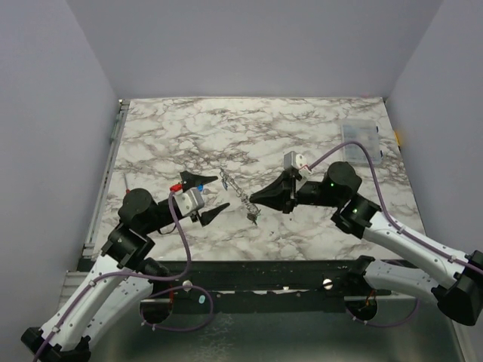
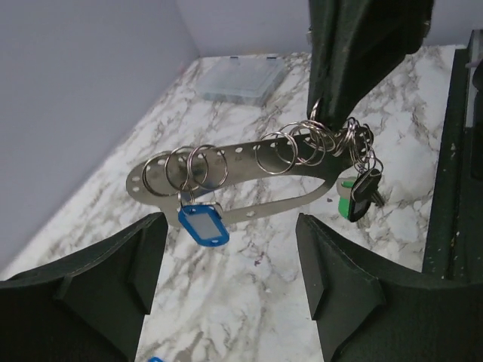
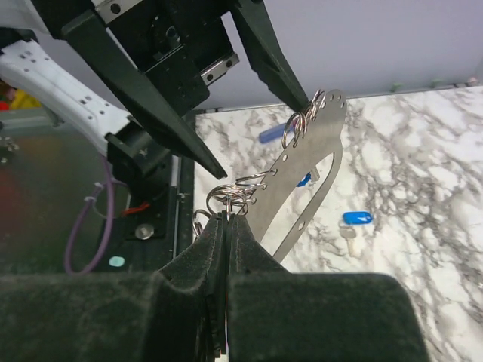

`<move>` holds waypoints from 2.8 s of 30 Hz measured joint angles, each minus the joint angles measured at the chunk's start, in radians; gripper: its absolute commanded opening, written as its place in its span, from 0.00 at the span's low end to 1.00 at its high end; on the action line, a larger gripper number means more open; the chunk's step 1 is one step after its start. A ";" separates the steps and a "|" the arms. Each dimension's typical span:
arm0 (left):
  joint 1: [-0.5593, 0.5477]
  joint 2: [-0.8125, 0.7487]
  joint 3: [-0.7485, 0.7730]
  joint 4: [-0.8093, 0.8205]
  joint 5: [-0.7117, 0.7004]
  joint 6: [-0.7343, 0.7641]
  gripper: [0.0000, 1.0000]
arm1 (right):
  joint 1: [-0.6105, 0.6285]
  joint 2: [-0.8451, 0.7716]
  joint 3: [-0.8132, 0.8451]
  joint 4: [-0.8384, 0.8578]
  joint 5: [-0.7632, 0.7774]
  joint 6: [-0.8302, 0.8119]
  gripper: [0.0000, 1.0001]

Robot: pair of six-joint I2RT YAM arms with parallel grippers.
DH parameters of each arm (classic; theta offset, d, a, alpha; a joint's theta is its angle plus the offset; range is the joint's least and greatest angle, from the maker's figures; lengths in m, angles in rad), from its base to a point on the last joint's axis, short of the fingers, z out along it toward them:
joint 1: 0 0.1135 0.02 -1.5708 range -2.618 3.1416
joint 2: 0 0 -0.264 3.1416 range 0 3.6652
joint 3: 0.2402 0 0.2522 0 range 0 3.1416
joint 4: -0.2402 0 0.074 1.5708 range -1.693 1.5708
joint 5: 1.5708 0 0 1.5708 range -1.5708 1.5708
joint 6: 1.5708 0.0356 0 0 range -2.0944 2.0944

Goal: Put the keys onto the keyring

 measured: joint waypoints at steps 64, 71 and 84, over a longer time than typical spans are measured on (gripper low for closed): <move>-0.267 0.266 0.199 -0.241 -0.032 0.758 0.00 | -0.144 0.261 0.366 -0.494 -0.456 0.133 0.01; -0.269 0.267 0.199 -0.249 -0.035 0.764 0.00 | -0.145 0.238 0.351 -0.494 -0.404 0.132 0.01; -0.270 0.264 0.199 -0.241 -0.159 0.725 0.00 | -0.147 0.129 0.334 -0.541 -0.019 0.122 0.71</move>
